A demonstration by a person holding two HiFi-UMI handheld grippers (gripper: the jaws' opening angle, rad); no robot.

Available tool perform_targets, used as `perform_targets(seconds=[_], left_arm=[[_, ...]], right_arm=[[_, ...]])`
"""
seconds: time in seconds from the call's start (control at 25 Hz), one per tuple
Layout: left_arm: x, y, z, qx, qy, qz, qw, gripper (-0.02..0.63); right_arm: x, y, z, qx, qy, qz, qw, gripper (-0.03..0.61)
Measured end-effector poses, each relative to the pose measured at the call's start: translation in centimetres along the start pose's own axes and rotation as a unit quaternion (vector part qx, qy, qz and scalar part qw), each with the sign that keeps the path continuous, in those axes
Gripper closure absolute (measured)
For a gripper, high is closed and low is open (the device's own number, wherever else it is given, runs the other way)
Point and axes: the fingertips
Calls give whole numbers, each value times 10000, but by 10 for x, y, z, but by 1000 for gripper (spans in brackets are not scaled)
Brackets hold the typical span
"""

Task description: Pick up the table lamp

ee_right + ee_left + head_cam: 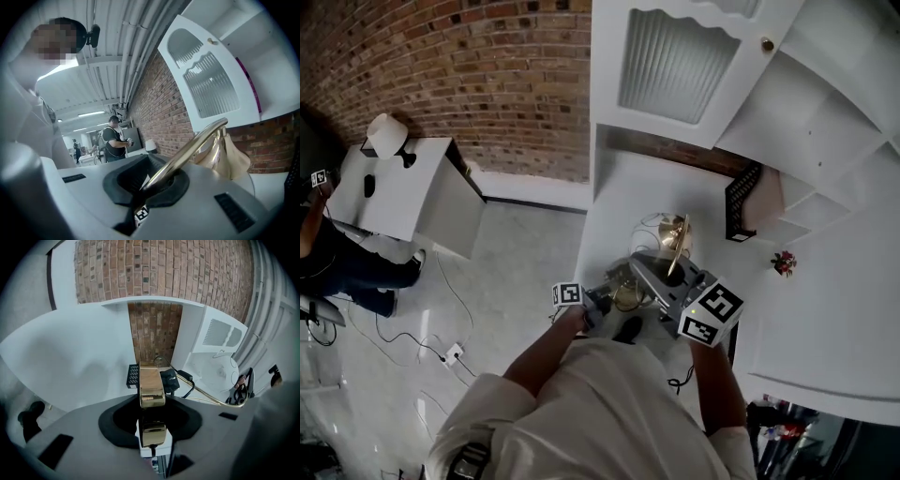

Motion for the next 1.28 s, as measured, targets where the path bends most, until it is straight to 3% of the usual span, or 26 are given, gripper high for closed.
perform_targets(seconds=[0.32, 0.48, 0.72, 1.28], left_arm=[[-16, -53, 1, 37, 23, 443, 9990, 489], [-26, -69, -5, -250, 151, 552, 9980, 489], [-49, -83, -2, -88, 13, 659, 9978, 491], [-104, -76, -23, -147, 97, 702, 9974, 491]], right_arm=[[-5, 28, 51, -467, -64, -69, 9989, 566], [-12, 36, 75, -638, -135, 0, 9979, 566], [-16, 30, 100, -961, -137, 28, 9953, 566], [-14, -17, 148, -974, -290, -4, 9948, 565]])
Point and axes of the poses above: the fingertips, and each gripper's own axes: y forward along the fingers, z to its left, x out of its top, and after that the axes turned 12 degrees about x, right-handed
